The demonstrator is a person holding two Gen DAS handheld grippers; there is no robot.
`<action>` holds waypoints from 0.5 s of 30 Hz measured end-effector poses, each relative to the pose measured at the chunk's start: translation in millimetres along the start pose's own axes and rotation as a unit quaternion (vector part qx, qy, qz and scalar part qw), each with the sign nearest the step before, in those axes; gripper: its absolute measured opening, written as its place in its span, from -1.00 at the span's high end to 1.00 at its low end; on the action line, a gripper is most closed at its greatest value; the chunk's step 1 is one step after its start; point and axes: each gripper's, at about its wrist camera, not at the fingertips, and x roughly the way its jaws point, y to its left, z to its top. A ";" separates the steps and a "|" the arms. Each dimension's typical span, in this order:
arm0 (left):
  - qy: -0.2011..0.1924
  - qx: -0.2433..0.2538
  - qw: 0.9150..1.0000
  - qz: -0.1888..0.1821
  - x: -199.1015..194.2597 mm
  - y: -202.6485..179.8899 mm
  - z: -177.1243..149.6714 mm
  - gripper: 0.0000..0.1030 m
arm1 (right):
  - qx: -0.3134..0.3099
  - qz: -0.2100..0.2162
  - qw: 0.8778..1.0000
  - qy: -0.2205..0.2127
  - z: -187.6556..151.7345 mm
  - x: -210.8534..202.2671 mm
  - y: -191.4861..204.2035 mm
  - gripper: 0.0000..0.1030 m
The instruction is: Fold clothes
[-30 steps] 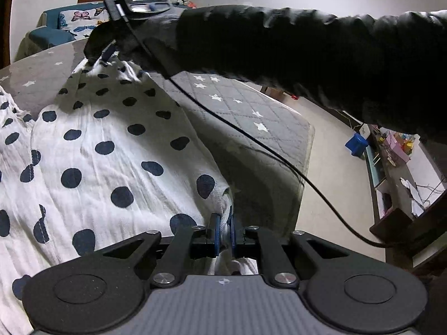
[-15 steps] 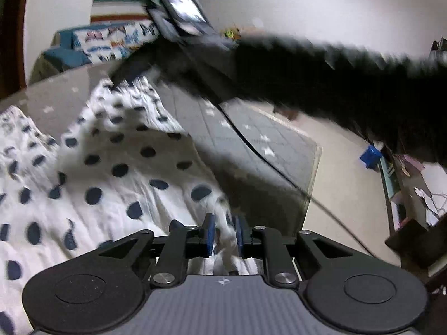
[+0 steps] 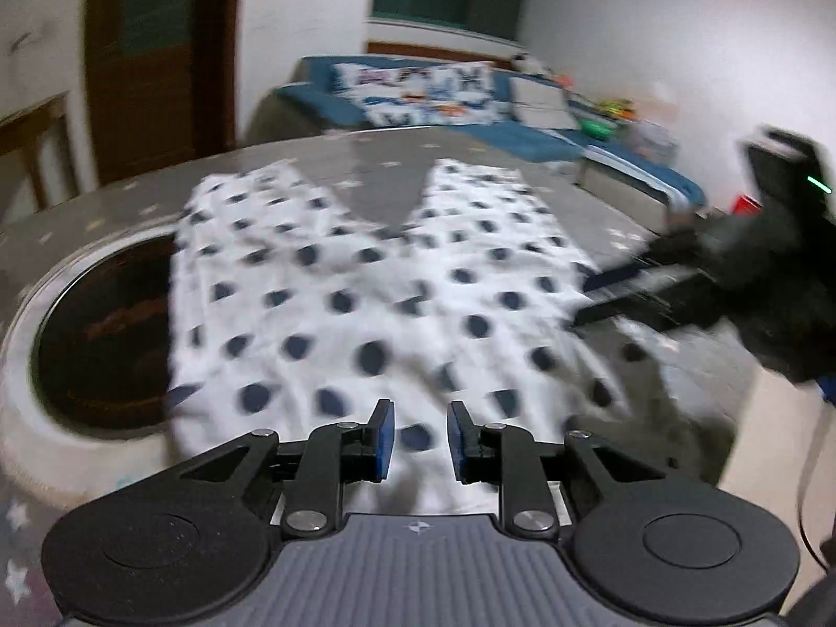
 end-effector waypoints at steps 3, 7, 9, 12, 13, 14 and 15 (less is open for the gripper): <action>0.002 -0.013 1.000 0.013 -0.8 11.2 -4.9 0.55 | -0.027 0.016 1.000 0.005 -10.0 -5.6 19.9 0.15; 0.011 -0.020 0.999 0.026 1.6 17.1 -13.3 0.55 | -0.048 0.025 0.998 0.021 -25.3 -6.5 38.0 0.15; 0.017 -0.020 0.999 0.031 2.1 19.0 -18.7 0.55 | -0.063 0.017 0.997 0.028 -32.6 -7.3 43.4 0.15; 0.022 -0.019 0.999 0.036 -0.1 21.7 -25.6 0.54 | -0.068 0.005 0.997 0.034 -39.8 -11.4 43.5 0.14; 0.022 -0.019 0.999 0.037 -1.3 22.4 -27.4 0.54 | -0.067 0.003 0.997 0.035 -39.6 -13.4 43.8 0.14; 0.019 -0.017 0.999 0.038 -4.1 21.7 -27.3 0.54 | -0.068 0.001 0.997 0.036 -39.1 -15.8 44.7 0.14; 0.015 -0.014 0.999 0.038 -7.4 20.4 -26.7 0.55 | -0.072 -0.001 0.997 0.033 -37.7 -18.6 46.4 0.14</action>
